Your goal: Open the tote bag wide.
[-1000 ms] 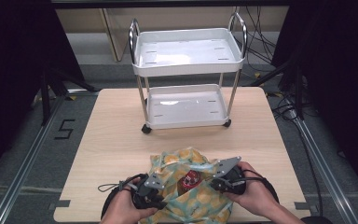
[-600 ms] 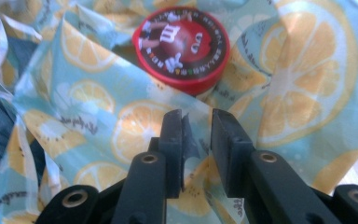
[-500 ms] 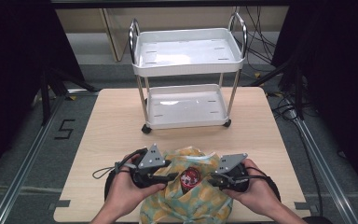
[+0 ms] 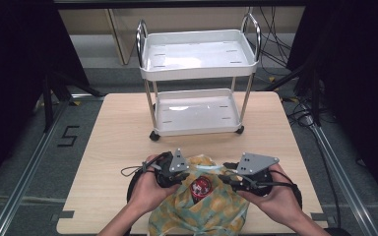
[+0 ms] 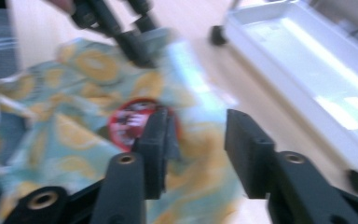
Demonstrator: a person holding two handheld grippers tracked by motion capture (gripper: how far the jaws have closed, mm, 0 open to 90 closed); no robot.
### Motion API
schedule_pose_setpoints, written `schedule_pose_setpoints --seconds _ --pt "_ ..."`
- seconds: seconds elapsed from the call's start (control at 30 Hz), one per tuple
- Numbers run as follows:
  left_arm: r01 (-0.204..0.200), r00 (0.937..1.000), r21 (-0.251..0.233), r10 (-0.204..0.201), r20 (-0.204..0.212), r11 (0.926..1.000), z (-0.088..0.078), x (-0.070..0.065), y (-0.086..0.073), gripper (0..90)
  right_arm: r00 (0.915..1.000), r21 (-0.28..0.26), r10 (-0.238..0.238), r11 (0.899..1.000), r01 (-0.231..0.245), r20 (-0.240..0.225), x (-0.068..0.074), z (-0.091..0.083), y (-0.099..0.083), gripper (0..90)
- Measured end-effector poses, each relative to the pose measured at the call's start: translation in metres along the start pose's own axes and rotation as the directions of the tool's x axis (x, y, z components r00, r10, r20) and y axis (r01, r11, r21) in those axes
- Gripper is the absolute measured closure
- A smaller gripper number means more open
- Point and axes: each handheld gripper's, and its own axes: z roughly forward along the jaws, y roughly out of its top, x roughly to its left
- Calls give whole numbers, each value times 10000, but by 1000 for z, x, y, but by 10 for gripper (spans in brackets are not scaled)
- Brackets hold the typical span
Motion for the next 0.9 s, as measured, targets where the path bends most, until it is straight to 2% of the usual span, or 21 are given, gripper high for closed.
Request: schedule_pose_setpoints --seconds 0.03,0.13,0.2,0.23,0.27,0.33,0.37,0.43,0.5,0.53,0.57,0.6,0.63,0.67,0.73,0.77,0.83,0.9 --pt "61 10000 -7 -61 17 10000 1 1 0 794 9996 -40 -146 9999 147 237 -5 2 -2 570" --pt "102 9999 136 -103 85 9999 4 2 0 838 9989 437 270 9986 -286 371 -15 10 -13 569" --pt "117 9998 206 -120 126 9997 6 3 -1 850 9985 638 538 9965 -543 99 -17 16 -20 581" --pt "-13 9999 314 8 172 9995 7 4 0 857 9988 660 497 9966 -495 -10 -17 18 -22 585" --pt "33 9998 335 -40 203 9994 8 4 0 863 9977 702 675 9953 -667 -86 -15 19 -24 607" --pt "50 9997 408 -59 226 9992 11 5 1 872 9971 778 697 9947 -672 -299 -14 19 -24 683" --pt "82 9997 413 -92 242 9991 12 5 1 877 9973 858 653 9944 -623 -326 -13 19 -24 691" --pt "76 9998 434 -84 179 9990 13 6 3 880 9980 607 610 9964 -597 -183 -13 17 -22 676" --pt "158 9996 412 -167 214 9990 14 6 5 882 9982 283 572 9980 -568 -163 -12 11 -17 603" --pt "160 9996 429 -169 212 9990 15 7 5 883 9982 143 555 9984 -551 -237 -11 9 -14 560" --pt "186 9997 452 -194 174 9988 16 8 6 884 9990 -54 262 9996 -264 -355 -10 8 -12 536" --pt "222 9996 484 -230 157 9986 17 9 6 884 9985 -27 254 9997 -255 -477 -8 6 -10 523" --pt "195 9996 524 -204 171 9984 18 10 6 885 9986 -340 162 9993 -180 -507 -6 7 -9 505" --pt "307 9994 539 -315 147 9981 19 11 6 885 9973 -357 -24 9994 -2 -735 -5 7 -8 494" --pt "420 9990 535 -427 138 9977 22 12 7 886 9956 -381 -52 9993 16 -933 -1 11 -7 473" --pt "373 9992 591 -381 121 9976 23 13 8 886 9952 -235 -195 9996 173 -958 -1 13 -8 482" --pt "441 9989 559 -449 123 9975 26 14 8 887 9942 307 -62 9995 96 -1071 -1 20 -12 553" --pt "530 9984 620 -541 162 9967 29 15 8 887 9916 700 49 9975 42 -1295 -2 27 -17 721"
